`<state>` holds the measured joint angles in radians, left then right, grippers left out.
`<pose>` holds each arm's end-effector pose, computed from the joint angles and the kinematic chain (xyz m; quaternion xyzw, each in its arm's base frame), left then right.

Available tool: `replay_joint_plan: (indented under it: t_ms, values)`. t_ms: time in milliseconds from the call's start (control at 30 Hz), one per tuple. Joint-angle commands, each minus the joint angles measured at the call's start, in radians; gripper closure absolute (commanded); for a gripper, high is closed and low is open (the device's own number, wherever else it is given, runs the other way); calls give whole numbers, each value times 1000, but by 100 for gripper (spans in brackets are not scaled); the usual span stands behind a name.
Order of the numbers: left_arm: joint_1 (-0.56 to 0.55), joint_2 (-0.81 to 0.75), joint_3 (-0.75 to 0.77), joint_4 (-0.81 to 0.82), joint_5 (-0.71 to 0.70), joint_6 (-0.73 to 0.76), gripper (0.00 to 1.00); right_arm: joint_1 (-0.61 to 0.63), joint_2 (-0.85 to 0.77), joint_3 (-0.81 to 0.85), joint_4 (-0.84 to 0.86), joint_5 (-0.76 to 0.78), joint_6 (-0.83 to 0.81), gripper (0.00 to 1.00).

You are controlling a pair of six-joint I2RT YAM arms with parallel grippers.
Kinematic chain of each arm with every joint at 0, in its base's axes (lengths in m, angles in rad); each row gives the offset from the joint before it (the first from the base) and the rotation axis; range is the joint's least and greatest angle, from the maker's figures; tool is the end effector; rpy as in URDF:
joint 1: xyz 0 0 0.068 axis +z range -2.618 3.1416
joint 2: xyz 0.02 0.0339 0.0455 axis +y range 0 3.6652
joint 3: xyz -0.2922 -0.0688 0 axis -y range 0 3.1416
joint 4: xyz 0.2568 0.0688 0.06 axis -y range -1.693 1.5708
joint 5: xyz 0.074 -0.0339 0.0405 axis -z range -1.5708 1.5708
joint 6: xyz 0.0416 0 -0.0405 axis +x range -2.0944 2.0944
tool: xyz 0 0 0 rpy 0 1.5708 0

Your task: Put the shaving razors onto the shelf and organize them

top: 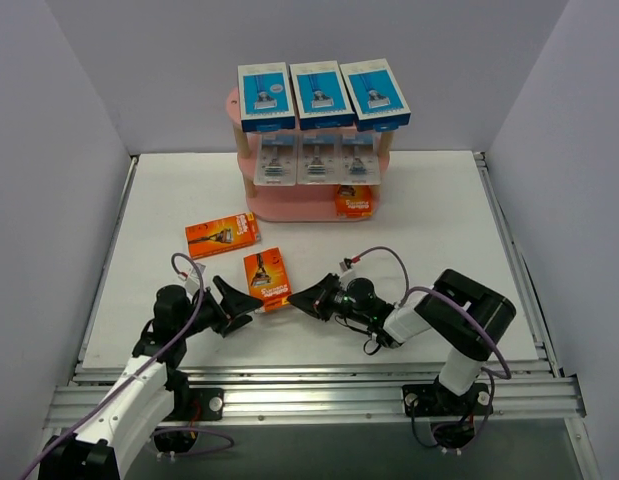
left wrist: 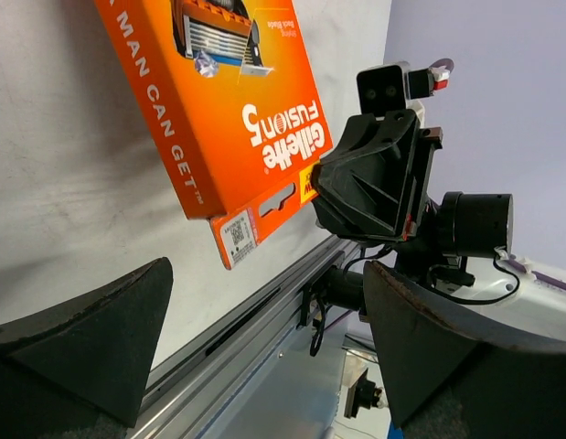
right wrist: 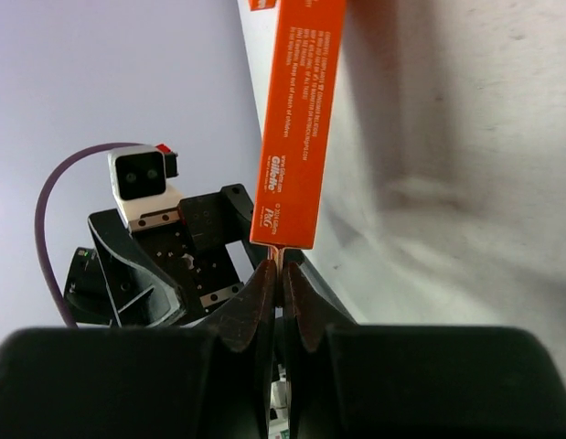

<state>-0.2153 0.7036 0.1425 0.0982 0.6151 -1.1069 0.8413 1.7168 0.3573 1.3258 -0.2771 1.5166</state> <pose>0.1347 -0.0540 0.1685 -0.2058 0.8000 -0.5110 0.2377 0.1841 0.2230 0.1602 0.1453 0.7036 0.6742 0.1711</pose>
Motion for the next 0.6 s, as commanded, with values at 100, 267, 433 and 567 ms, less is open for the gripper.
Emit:
replay_joint_plan:
  t_ms: [100,267,433,567]
  values:
    - [-2,-90,60,-28,-12,-27,6,35,-109,57,429,26,-68,100]
    - [-4,-108,54,-49,-44,-44,6,51,-149,62,389,49,-82,100]
    - [-4,-107,28,-23,-51,-88,4,64,-125,54,395,61,-90,100]
    - [-2,-131,29,-38,-83,-114,0,79,-85,42,460,65,-75,100]
